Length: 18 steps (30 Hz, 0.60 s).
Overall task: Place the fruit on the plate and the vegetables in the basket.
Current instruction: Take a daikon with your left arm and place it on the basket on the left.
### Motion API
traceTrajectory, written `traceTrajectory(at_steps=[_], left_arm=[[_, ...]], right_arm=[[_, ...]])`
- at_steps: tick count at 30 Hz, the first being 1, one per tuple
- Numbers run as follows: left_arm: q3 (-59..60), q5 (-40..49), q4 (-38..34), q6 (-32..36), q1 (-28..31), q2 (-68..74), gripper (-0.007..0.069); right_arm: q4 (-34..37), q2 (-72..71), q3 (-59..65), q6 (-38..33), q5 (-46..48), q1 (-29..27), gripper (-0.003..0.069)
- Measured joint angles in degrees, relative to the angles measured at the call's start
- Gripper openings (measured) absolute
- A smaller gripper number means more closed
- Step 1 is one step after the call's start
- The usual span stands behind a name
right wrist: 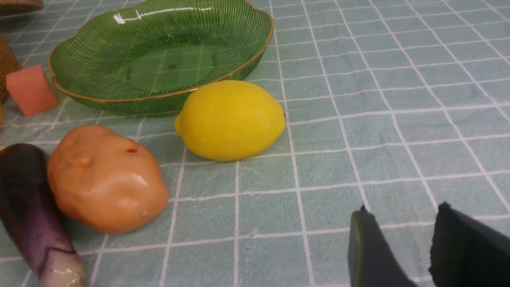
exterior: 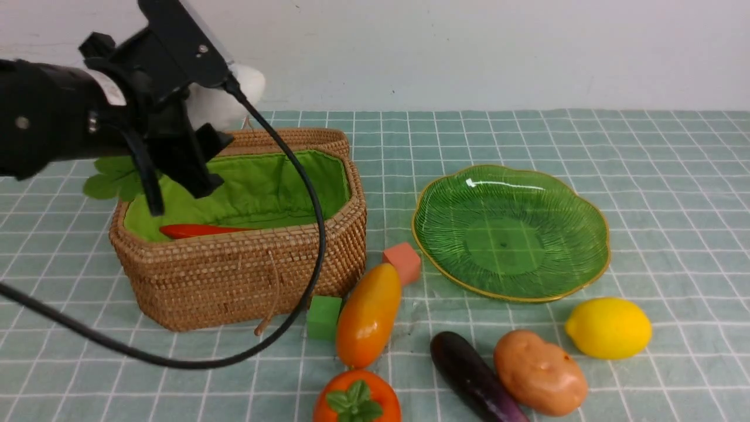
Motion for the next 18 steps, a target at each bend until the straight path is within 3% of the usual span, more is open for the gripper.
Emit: traceTrajectory(at_steps=[5,13,17,18], left_arm=[[0.00,-3.95,-0.27,0.00,0.00,7.00,0.0469],[0.00,-2.36,-2.41,-0.05,0.00,10.77,0.0479],[0.00,-1.46,-2.55,-0.93,0.00,10.48,0.0619],[0.00,-1.25,-2.60,-0.94,0.00,10.47,0.0624]], right_arm=[[0.00,0.00,0.00,0.00,0.00,0.00,0.0242],[0.00,0.00,0.00,0.00,0.00,0.00,0.0242],[0.00,0.00,0.00,0.00,0.00,0.00,0.0242],[0.00,0.00,0.00,0.00,0.00,0.00,0.0242]])
